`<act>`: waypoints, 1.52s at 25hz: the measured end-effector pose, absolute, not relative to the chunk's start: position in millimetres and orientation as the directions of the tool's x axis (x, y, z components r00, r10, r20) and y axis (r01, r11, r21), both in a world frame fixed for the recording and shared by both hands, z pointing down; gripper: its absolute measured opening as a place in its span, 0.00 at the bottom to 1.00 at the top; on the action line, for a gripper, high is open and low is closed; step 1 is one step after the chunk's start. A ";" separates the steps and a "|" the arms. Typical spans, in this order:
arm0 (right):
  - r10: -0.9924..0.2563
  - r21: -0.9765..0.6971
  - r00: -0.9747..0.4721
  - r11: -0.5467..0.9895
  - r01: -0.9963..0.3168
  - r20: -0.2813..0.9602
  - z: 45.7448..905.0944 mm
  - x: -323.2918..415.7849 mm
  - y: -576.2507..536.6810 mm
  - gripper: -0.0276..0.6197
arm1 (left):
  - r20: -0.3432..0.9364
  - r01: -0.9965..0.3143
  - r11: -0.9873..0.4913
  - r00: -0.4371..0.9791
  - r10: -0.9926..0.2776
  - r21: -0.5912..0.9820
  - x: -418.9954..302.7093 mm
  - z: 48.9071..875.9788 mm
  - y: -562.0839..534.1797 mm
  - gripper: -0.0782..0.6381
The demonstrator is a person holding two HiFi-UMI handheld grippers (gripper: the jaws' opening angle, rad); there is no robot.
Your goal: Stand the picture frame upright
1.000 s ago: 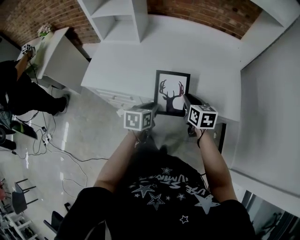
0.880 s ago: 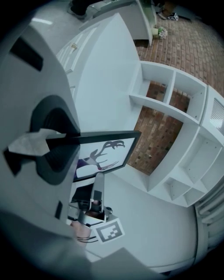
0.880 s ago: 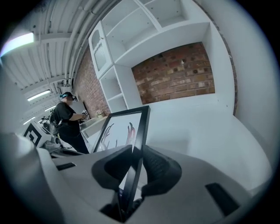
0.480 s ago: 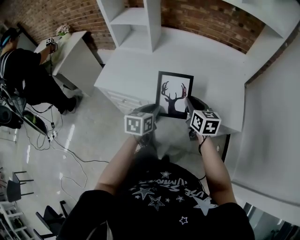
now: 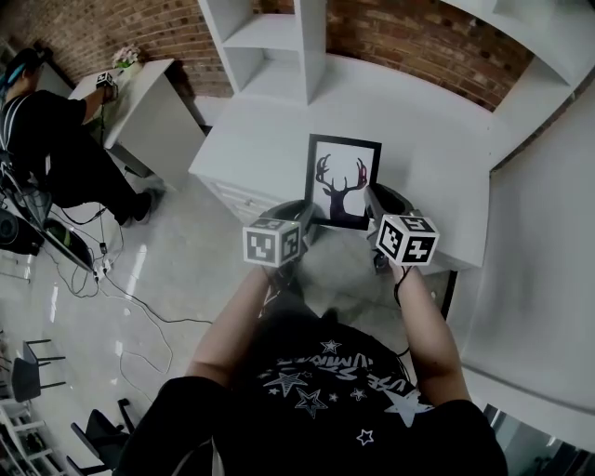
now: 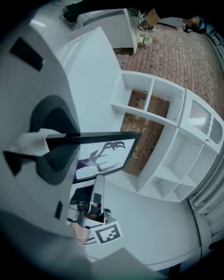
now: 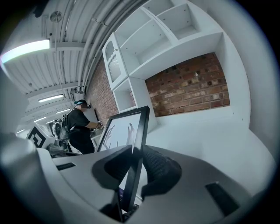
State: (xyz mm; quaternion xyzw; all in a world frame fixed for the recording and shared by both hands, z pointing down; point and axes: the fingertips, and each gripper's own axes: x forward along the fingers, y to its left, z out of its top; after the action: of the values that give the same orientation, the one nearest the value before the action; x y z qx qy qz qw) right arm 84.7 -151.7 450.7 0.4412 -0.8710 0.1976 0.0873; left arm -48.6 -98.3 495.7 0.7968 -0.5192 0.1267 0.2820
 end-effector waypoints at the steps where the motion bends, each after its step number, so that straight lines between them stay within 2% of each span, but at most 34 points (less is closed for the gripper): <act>1: -0.733 -0.265 -0.597 0.535 -0.802 0.326 450.2 80.9 -155.0 0.17 | 0.495 -0.899 -0.301 0.428 -0.756 0.317 -52.4 495.9 -102.0 0.23; 21: -0.759 -0.260 -0.591 0.533 -0.805 0.273 446.0 -16.8 -316.6 0.18 | 0.470 -0.898 -0.336 0.435 -0.768 0.283 -151.7 495.3 -269.9 0.23; 38: -0.793 -0.242 -0.530 0.474 -0.846 0.301 466.6 -58.6 -401.8 0.18 | 0.489 -0.878 -0.396 0.479 -0.729 0.269 -194.9 519.6 -366.0 0.23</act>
State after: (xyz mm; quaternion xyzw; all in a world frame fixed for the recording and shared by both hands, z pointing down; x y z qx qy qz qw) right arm -58.6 -401.8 466.6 0.4790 -0.8554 0.1828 0.0736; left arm -194.9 -366.0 519.6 0.8223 -0.4886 0.1477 0.2514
